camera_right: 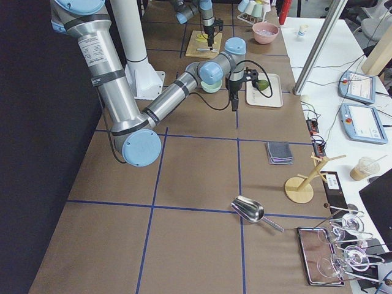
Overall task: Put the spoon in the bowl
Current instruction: 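Lower the left gripper and grasp the white spoon handle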
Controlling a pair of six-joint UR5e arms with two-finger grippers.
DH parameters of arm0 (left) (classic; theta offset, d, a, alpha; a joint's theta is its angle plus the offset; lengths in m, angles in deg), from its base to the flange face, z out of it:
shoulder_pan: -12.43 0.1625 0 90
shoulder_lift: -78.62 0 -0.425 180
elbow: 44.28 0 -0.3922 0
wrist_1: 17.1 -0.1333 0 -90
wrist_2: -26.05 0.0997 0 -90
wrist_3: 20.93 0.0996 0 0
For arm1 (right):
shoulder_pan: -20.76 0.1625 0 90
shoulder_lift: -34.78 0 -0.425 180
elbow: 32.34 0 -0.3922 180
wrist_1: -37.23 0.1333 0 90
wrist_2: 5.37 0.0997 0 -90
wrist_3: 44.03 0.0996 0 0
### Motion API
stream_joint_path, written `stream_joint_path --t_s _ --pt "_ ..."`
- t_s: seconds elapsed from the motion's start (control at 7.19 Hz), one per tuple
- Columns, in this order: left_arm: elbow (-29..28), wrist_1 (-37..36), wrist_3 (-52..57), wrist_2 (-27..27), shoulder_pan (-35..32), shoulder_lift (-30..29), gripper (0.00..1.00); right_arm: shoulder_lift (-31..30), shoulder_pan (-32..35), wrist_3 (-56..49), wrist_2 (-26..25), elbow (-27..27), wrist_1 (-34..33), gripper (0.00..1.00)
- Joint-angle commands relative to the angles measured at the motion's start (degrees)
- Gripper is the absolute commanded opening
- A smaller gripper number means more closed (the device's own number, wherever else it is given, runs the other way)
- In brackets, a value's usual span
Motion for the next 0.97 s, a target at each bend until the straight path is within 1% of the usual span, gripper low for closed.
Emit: stream_joint_path --t_s 0.0,0.28,0.7,0.83 --pt "-1.0 0.1 -0.1 -0.2 0.3 -0.1 0.86 0.0 -0.1 0.0 -0.2 0.2 -0.1 1.00" --pt "-0.8 0.1 -0.4 -0.2 0.8 -0.1 0.83 0.0 -0.1 0.0 -0.2 0.2 -0.2 1.00" --pt "-0.8 0.1 -0.5 -0.4 1.1 -0.1 0.73 0.0 -0.1 0.0 -0.2 0.2 -0.3 1.00" --pt "-0.9 0.0 -0.4 -2.4 1.1 -0.1 0.70 0.1 -0.1 0.1 -0.2 0.2 -0.3 1.00"
